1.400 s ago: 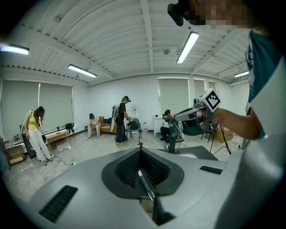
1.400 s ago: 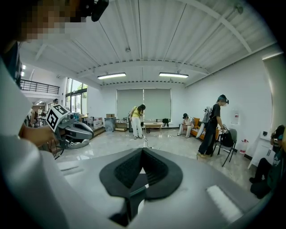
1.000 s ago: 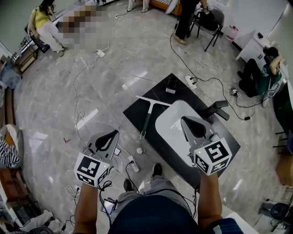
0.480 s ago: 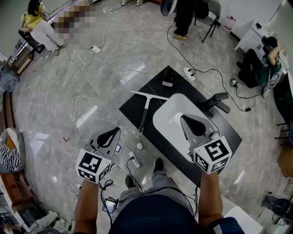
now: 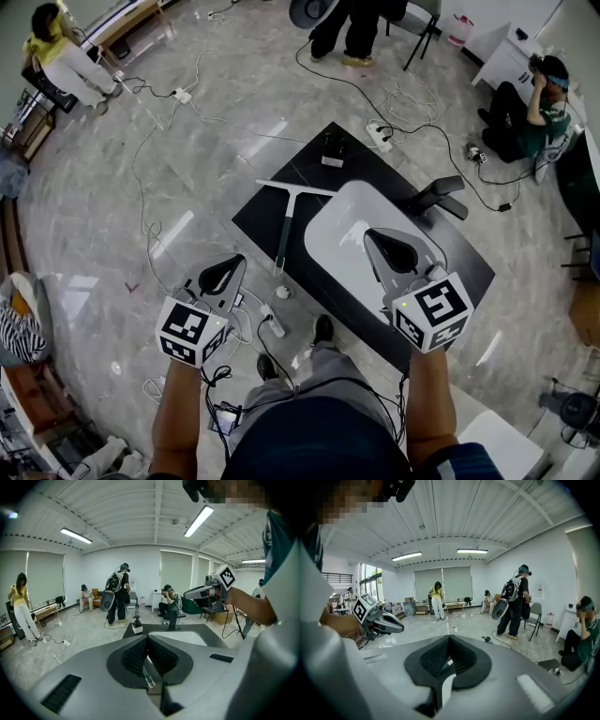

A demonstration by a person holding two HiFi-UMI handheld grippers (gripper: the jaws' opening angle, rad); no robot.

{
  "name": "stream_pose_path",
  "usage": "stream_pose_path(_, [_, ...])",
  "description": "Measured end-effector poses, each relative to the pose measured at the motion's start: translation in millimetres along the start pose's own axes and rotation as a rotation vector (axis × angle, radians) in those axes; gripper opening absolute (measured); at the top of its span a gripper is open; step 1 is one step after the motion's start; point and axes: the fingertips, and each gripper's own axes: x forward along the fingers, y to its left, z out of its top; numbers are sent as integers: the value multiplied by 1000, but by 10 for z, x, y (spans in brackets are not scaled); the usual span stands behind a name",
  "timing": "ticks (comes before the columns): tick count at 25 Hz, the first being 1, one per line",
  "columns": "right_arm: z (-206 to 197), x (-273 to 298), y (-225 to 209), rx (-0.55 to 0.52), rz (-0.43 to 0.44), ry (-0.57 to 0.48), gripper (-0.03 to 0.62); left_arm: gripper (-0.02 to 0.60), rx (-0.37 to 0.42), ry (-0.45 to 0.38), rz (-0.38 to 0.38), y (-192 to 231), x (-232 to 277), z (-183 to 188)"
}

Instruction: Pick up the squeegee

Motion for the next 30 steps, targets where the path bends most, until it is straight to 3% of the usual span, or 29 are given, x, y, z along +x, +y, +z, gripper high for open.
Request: stream_pose_path(30, [-565,-60,-326,73,-45,63,11,6,-27,125,-82,-96,808,-492])
